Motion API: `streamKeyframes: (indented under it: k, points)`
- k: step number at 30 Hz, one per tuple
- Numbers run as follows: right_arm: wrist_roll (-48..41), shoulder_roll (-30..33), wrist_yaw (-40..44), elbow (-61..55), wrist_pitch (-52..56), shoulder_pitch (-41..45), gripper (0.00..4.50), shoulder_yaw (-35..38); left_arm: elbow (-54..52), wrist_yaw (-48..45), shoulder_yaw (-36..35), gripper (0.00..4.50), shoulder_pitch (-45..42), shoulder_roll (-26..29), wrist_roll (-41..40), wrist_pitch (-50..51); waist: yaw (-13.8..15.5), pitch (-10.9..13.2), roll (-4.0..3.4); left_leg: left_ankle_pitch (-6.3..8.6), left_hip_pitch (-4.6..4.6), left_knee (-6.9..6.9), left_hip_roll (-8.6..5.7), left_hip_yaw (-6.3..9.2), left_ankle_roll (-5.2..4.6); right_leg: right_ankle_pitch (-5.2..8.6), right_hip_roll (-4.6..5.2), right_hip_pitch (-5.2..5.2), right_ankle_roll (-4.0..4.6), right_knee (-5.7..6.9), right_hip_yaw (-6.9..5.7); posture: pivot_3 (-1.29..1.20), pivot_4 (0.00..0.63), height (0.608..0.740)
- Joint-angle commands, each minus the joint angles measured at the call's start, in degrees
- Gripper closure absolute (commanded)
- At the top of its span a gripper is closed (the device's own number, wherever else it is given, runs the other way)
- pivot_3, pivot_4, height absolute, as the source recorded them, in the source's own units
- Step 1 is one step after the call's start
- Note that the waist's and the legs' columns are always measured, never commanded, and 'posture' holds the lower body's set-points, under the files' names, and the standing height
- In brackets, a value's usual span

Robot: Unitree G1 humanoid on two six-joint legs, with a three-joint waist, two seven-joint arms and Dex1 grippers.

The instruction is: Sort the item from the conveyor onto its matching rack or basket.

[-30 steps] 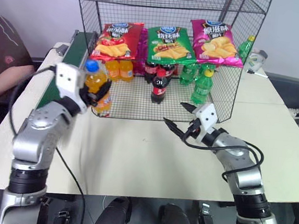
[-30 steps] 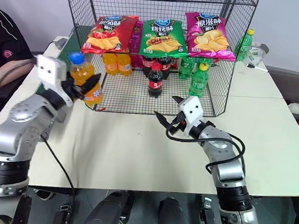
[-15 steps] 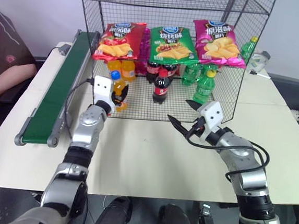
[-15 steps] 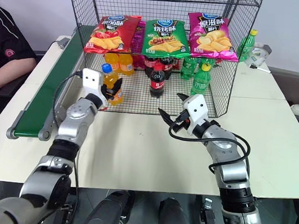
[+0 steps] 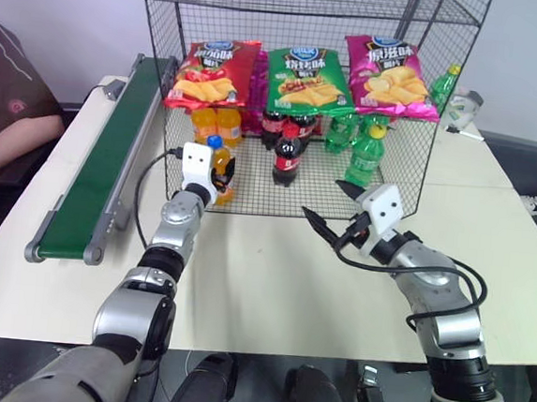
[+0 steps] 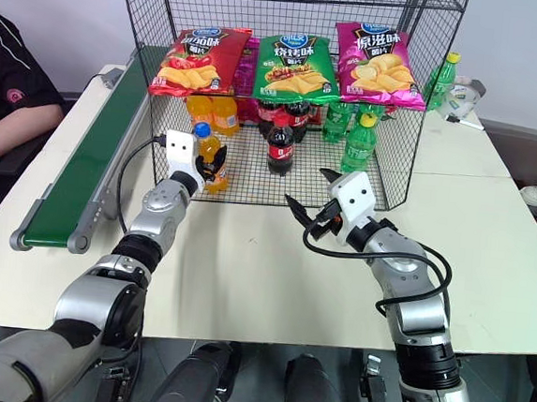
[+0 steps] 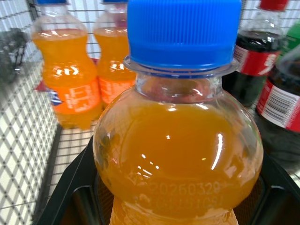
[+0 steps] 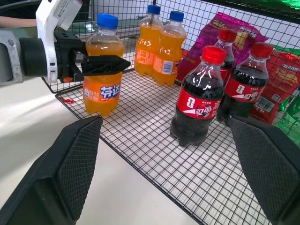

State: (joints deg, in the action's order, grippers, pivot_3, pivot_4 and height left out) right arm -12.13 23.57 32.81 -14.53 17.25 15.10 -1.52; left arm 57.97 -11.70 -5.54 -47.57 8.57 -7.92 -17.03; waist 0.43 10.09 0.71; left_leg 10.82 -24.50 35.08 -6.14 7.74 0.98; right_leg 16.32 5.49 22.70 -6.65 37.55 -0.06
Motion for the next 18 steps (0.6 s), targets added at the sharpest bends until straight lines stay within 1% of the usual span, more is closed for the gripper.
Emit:
streamKeyframes:
  k: [1,2,4,6,12,15,18]
  points:
    - [-0.7,0.1,-0.2,-2.4,-0.4,0.7,0.0,0.8,0.7,-0.1,-1.1,1.96,-1.8,0.5,0.4,-1.6,0.0,0.0,0.0,0.0,0.0,0.0,0.0,0.0,0.0,0.0,0.0,0.0,0.0,0.0,0.0,0.0,0.15,0.74]
    - [-0.7,0.1,-0.1,-2.3,-0.4,0.8,0.0,0.7,0.9,-0.2,-1.2,1.96,-1.9,0.5,0.4,-1.4,0.0,0.0,0.0,0.0,0.0,0.01,0.0,0.0,0.0,0.0,0.0,-0.01,0.0,0.0,0.0,0.0,0.15,0.74]
    - [-0.7,0.1,0.0,-2.2,-0.5,0.8,0.0,0.7,1.1,-0.6,-1.5,0.93,-1.9,0.5,0.2,-1.3,0.0,0.0,0.0,0.0,0.0,0.01,0.0,0.0,0.0,0.0,0.0,-0.01,0.0,0.01,0.0,0.0,0.15,0.74]
    - [-0.8,0.1,0.1,-2.1,-0.5,0.9,0.0,0.6,1.2,-0.4,-1.6,0.05,-1.9,0.5,0.4,-1.5,0.0,0.0,0.0,0.0,0.0,0.02,0.0,0.0,0.0,0.0,0.0,-0.01,0.0,0.01,0.0,0.0,0.15,0.74]
    - [-0.8,0.0,0.2,-2.1,-0.4,1.0,0.0,0.5,-3.1,-2.7,-1.8,0.05,0.2,1.0,-0.6,-0.7,0.0,0.0,0.0,0.0,0.0,0.02,0.0,0.0,0.0,0.0,-0.01,-0.01,0.0,0.03,0.0,0.0,0.15,0.74]
    - [-0.8,0.0,0.2,-2.3,-0.4,0.8,0.0,0.5,-8.0,-4.1,-2.1,0.05,2.6,1.1,-1.7,0.7,-0.1,0.0,0.0,0.0,0.0,0.02,0.0,0.0,0.0,0.0,0.0,0.0,0.0,0.04,0.01,0.0,0.15,0.74]
    - [-0.9,0.0,0.3,-2.5,-0.3,0.5,0.0,0.4,-14.8,-4.3,-1.6,0.05,6.0,1.7,-1.1,1.5,-0.2,0.0,0.0,-0.01,0.01,0.01,0.0,0.0,0.01,0.0,-0.01,0.01,0.0,0.05,0.02,0.0,0.15,0.74]
